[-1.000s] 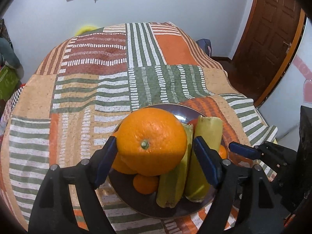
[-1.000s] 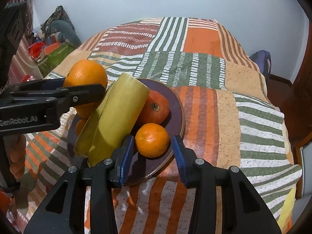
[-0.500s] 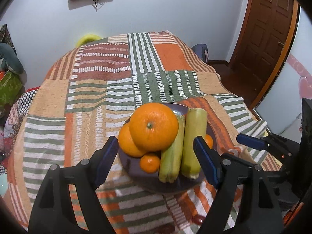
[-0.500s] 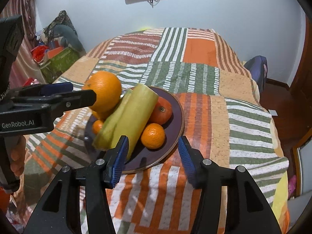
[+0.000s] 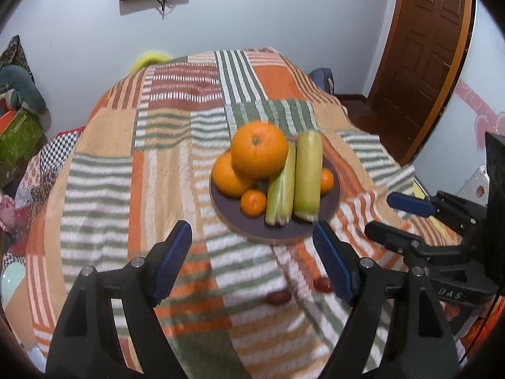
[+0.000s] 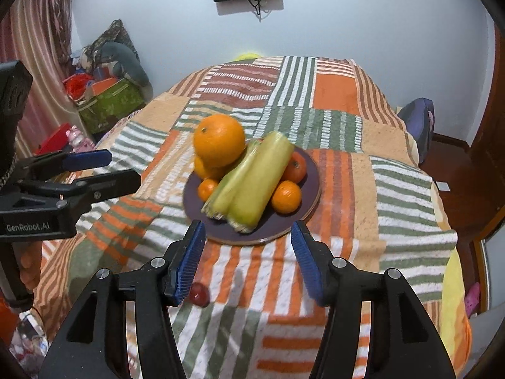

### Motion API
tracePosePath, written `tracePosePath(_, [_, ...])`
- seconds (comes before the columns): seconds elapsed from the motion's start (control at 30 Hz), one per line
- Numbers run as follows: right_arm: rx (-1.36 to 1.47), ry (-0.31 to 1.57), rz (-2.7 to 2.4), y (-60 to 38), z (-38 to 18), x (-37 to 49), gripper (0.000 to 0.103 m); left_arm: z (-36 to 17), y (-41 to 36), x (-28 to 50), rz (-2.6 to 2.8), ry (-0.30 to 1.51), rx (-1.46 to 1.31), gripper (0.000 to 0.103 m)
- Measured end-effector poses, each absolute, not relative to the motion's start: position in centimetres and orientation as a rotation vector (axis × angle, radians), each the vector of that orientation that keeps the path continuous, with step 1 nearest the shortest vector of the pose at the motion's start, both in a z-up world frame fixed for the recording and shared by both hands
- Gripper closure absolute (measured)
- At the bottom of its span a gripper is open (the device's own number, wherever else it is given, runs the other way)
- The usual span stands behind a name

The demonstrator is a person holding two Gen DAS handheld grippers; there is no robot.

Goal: Organize fruits
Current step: 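Open both tools to set orange and mandarin on the plate, then withdraw, then grasp a dark red plum with the left tool while the right tool grasps the other plum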

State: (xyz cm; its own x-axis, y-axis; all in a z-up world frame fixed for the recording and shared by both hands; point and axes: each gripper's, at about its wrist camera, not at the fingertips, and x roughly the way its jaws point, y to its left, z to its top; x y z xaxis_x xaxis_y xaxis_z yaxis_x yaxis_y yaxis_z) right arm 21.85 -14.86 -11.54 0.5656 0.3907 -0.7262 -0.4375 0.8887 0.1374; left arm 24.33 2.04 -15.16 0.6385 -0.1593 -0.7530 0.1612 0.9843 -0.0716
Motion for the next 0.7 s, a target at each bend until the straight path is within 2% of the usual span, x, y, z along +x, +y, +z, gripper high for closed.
tracePosePath(0.37, [-0.062,0.926,0.535,-13.0,-14.7,19.4,0.05,-19.7,2.7,21.3,-0.192,0.959,-0.009,0.024])
tracePosePath(0.53, [-0.067,0.975,0.551,-12.5,-16.5,19.3,0.051,-21.6,2.1,20.7,-0.225,0.99,-0.021,0.039])
tracePosePath(0.7, [-0.073,0.994,0.565,-12.2,-17.2,19.3,0.063,-22.7,1.1,21.0,-0.255,1.002,-0.004,0.05])
